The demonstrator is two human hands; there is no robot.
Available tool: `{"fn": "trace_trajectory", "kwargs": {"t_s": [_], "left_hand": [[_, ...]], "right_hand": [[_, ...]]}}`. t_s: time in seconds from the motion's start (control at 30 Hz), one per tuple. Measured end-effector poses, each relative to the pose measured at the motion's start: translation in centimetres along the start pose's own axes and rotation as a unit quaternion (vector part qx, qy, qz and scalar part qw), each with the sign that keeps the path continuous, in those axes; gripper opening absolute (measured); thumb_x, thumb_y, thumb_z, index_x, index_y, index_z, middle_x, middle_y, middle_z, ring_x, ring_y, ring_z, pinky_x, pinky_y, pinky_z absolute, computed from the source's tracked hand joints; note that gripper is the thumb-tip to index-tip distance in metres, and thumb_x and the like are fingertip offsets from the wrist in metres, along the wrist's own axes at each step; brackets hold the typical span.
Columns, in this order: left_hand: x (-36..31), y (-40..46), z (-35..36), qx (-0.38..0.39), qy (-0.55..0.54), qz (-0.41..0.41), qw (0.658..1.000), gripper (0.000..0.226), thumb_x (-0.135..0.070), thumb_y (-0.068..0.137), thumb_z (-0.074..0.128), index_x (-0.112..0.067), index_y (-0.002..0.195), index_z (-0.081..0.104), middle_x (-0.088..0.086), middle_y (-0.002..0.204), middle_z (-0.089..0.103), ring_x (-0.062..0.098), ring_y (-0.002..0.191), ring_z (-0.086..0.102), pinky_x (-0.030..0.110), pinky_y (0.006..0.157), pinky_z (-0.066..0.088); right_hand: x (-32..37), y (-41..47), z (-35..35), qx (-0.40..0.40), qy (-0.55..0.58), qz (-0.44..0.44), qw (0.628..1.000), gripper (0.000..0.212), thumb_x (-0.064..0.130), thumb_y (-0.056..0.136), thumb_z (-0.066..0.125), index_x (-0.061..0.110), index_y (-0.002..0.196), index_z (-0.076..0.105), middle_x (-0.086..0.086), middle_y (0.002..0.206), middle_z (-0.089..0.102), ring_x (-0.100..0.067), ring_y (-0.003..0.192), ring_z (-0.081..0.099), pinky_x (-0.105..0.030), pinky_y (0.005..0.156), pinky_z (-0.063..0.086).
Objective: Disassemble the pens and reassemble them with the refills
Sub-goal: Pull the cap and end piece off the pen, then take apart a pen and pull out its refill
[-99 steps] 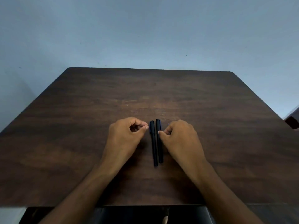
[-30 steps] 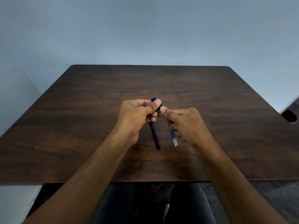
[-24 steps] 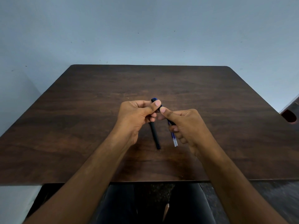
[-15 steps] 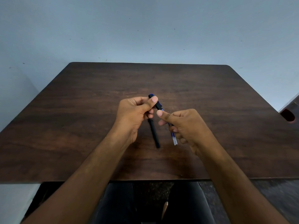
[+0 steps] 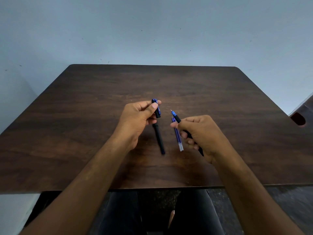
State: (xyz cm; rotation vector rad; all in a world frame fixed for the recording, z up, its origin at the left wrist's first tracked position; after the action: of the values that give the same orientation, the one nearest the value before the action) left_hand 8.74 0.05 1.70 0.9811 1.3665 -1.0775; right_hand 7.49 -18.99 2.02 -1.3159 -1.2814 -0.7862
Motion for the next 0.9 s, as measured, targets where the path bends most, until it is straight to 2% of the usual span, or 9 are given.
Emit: {"fn": "trace_trajectory", "kwargs": {"t_s": [0.07, 0.17, 0.23, 0.33, 0.5, 0.7, 0.8, 0.9], "left_hand": [[0.1, 0.1, -0.1, -0.002, 0.018, 0.006, 1.000, 0.019, -0.014, 0.097, 0.062, -0.018, 0.109, 0.076, 0.001, 0.101, 0.075, 0.013, 0.089, 0.067, 0.029, 0.078, 0.058], [0.2, 0.0, -0.2, -0.003, 0.025, 0.011, 1.000, 0.021, -0.012, 0.093, 0.067, -0.009, 0.114, 0.074, 0.004, 0.090, 0.073, 0.010, 0.076, 0.065, 0.027, 0.071, 0.056], [0.1, -0.1, -0.5, -0.008, 0.021, 0.014, 1.000, 0.022, -0.010, 0.089, 0.073, -0.006, 0.110, 0.074, 0.006, 0.082, 0.075, 0.008, 0.065, 0.064, 0.025, 0.064, 0.056], [-0.2, -0.2, -0.8, -0.010, 0.018, 0.021, 1.000, 0.018, -0.008, 0.085, 0.077, -0.004, 0.102, 0.075, 0.007, 0.076, 0.076, 0.009, 0.059, 0.065, 0.023, 0.059, 0.058], [-1.0, 0.1, 0.1, -0.008, 0.030, 0.022, 0.999, 0.014, -0.012, 0.083, 0.080, -0.004, 0.093, 0.077, 0.005, 0.070, 0.076, 0.010, 0.058, 0.066, 0.024, 0.059, 0.058], [-1.2, 1.4, 3.3, 0.026, 0.093, -0.001, 0.995, 0.016, -0.020, 0.079, 0.084, -0.008, 0.085, 0.076, 0.005, 0.070, 0.077, 0.011, 0.060, 0.070, 0.025, 0.059, 0.059], [-1.0, 1.9, 5.5, 0.059, 0.122, -0.024, 0.990, 0.014, -0.016, 0.079, 0.083, -0.005, 0.082, 0.076, 0.003, 0.066, 0.077, 0.009, 0.056, 0.071, 0.022, 0.054, 0.058], [-0.8, 2.3, 7.8, 0.089, 0.161, -0.043, 0.982, 0.013, -0.012, 0.080, 0.082, -0.001, 0.080, 0.074, 0.006, 0.063, 0.075, 0.011, 0.053, 0.070, 0.026, 0.056, 0.060]], "right_hand": [[0.0, 0.1, 0.1, -0.001, 0.004, 0.000, 1.000, 0.026, 0.015, 0.094, 0.061, -0.008, 0.099, 0.073, -0.004, 0.058, 0.052, -0.011, 0.044, 0.036, -0.022, 0.039, 0.032], [0.0, 0.2, 0.2, -0.012, 0.015, 0.008, 1.000, 0.026, 0.016, 0.094, 0.052, 0.005, 0.096, 0.076, -0.004, 0.061, 0.056, -0.012, 0.045, 0.039, -0.025, 0.041, 0.032], [-0.1, 0.4, 0.3, -0.015, 0.026, 0.011, 0.999, 0.029, 0.018, 0.094, 0.049, 0.010, 0.094, 0.077, -0.003, 0.059, 0.058, -0.011, 0.044, 0.041, -0.024, 0.039, 0.032], [-0.2, 0.4, 0.1, -0.020, 0.046, 0.009, 0.999, 0.032, 0.017, 0.095, 0.046, 0.009, 0.094, 0.077, -0.002, 0.057, 0.059, -0.011, 0.043, 0.043, -0.024, 0.039, 0.033], [0.1, 0.5, -0.8, -0.035, 0.063, -0.005, 0.997, 0.028, 0.012, 0.092, 0.051, 0.009, 0.090, 0.078, -0.003, 0.057, 0.060, -0.014, 0.045, 0.044, -0.026, 0.040, 0.035], [1.0, 0.2, -3.1, -0.067, 0.069, -0.063, 0.993, 0.018, 0.000, 0.094, 0.059, 0.006, 0.089, 0.075, -0.007, 0.060, 0.067, -0.017, 0.049, 0.059, -0.032, 0.043, 0.054], [0.9, -0.1, -4.5, -0.084, 0.062, -0.079, 0.991, 0.012, 0.002, 0.093, 0.067, 0.011, 0.088, 0.073, -0.009, 0.065, 0.072, -0.019, 0.052, 0.066, -0.037, 0.051, 0.062], [0.3, -0.2, -6.0, -0.103, 0.059, -0.073, 0.990, 0.005, 0.004, 0.089, 0.074, 0.006, 0.093, 0.074, -0.013, 0.071, 0.075, -0.022, 0.057, 0.070, -0.038, 0.054, 0.063]]}}
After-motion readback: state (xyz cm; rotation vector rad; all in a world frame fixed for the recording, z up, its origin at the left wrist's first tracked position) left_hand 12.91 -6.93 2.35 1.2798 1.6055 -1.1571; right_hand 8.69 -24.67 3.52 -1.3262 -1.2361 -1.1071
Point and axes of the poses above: each hand's wrist, its own y-axis towards the middle knuckle, its own z-axis out of the palm, x = y × z, the point moved 8 cm from there along y, towards the middle knuckle
